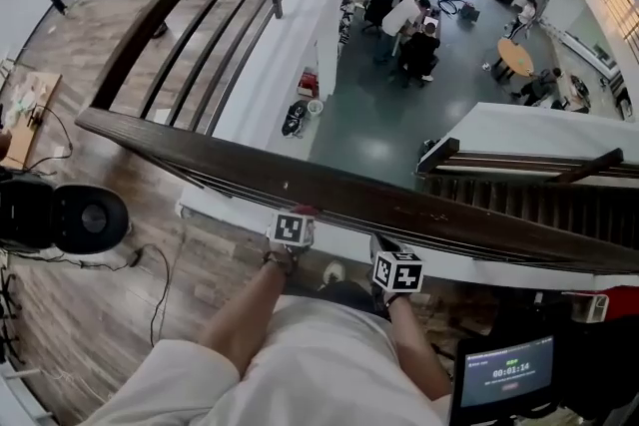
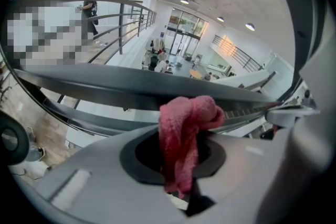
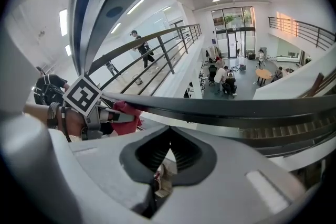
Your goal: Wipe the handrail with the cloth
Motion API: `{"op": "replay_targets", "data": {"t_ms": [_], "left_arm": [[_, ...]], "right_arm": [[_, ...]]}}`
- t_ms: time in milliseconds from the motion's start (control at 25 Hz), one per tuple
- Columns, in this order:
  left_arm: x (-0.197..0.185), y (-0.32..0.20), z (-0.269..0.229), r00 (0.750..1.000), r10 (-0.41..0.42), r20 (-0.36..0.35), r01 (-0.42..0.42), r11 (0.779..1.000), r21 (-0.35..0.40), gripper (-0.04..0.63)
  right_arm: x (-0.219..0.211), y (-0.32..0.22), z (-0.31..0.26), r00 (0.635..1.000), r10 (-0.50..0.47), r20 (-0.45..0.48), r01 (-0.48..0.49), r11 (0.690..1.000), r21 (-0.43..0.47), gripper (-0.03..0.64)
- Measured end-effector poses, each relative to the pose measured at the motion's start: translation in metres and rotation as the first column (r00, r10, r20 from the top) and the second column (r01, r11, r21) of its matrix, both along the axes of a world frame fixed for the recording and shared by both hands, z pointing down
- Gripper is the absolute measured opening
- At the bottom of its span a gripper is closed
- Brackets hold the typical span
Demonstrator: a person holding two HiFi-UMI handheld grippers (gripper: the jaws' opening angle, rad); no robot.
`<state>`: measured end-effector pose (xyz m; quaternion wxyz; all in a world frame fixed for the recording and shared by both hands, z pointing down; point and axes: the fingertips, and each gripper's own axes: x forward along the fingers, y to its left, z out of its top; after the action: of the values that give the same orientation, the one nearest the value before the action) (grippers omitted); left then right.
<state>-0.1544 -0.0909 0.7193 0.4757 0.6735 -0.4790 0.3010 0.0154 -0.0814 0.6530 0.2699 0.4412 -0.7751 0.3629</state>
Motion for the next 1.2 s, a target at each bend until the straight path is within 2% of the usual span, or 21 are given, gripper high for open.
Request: {"op": "replay_targets", "data": {"t_ms": [120, 240, 360, 440, 520, 600, 680, 760, 840, 880, 920, 1000, 1040, 1200], "left_arm": [[-0.001, -0.008, -0.005, 1.0, -0.016, 0.013, 0.015, 0.998, 0.057, 0.078], [0.002, 0.0, -0.002, 1.0, -0.005, 0.014, 0.005, 1.0, 0.018, 0.078], [-0.005, -0.004, -0.002, 0.998, 0.05, 0.048, -0.051, 0.998, 0.023, 0.078], [-0.007, -0.013, -0.003, 0.994, 0.096, 0.051, -0.099, 0.993, 0.06, 0.077], [0.0, -0.025, -0.008, 0.991, 0.131, 0.0, -0.13, 0.985, 0.116, 0.075], [0.014, -0.019, -0.013, 0.984, 0.16, -0.079, -0.153, 0.984, 0.091, 0.075], [0.025, -0.012, -0.015, 0.975, 0.181, -0.128, -0.175, 0.983, 0.062, 0.077], [0.023, -0.009, -0.016, 0.973, 0.199, -0.119, -0.195, 0.98, 0.049, 0.077], [0.003, -0.007, -0.013, 0.977, 0.207, -0.041, -0.206, 0.978, 0.026, 0.077], [-0.003, -0.007, -0.012, 0.978, 0.208, -0.027, -0.208, 0.978, 0.021, 0.077], [-0.002, -0.008, -0.013, 0.977, 0.21, -0.048, -0.209, 0.978, 0.028, 0.078], [0.012, -0.013, -0.019, 0.964, 0.218, -0.153, -0.21, 0.975, 0.065, 0.078], [0.014, -0.014, -0.021, 0.958, 0.219, -0.183, -0.208, 0.975, 0.075, 0.078], [-0.011, -0.013, -0.02, 0.963, 0.195, -0.188, -0.188, 0.981, 0.054, 0.08]], "right_arm": [[0.008, 0.0, -0.008, 1.0, 0.005, -0.009, -0.005, 1.0, 0.01, 0.003], [0.007, -0.002, -0.009, 1.0, 0.019, -0.016, -0.018, 1.0, 0.02, 0.003], [-0.002, -0.008, -0.011, 0.999, 0.037, -0.019, -0.037, 0.999, 0.034, 0.003], [-0.011, -0.008, -0.014, 0.999, 0.048, -0.021, -0.048, 0.998, 0.042, 0.003], [-0.021, -0.01, -0.017, 0.998, 0.06, -0.025, -0.059, 0.997, 0.052, 0.003], [-0.029, -0.01, -0.02, 0.997, 0.073, -0.028, -0.071, 0.996, 0.056, 0.003], [-0.036, -0.008, -0.022, 0.996, 0.082, -0.034, -0.08, 0.995, 0.055, 0.003], [-0.043, -0.006, -0.025, 0.995, 0.088, -0.04, -0.086, 0.995, 0.056, 0.003], [-0.049, -0.004, -0.026, 0.995, 0.091, -0.048, -0.089, 0.995, 0.056, 0.003], [-0.052, -0.004, -0.027, 0.994, 0.092, -0.052, -0.089, 0.994, 0.056, 0.003], [-0.053, -0.004, -0.027, 0.994, 0.093, -0.055, -0.09, 0.994, 0.055, 0.003], [-0.056, -0.006, -0.027, 0.993, 0.096, -0.062, -0.092, 0.994, 0.054, 0.003], [-0.058, -0.006, -0.027, 0.993, 0.097, -0.065, -0.093, 0.994, 0.051, 0.003], [-0.074, -0.009, -0.028, 0.994, 0.09, -0.068, -0.087, 0.995, 0.043, 0.003]]}}
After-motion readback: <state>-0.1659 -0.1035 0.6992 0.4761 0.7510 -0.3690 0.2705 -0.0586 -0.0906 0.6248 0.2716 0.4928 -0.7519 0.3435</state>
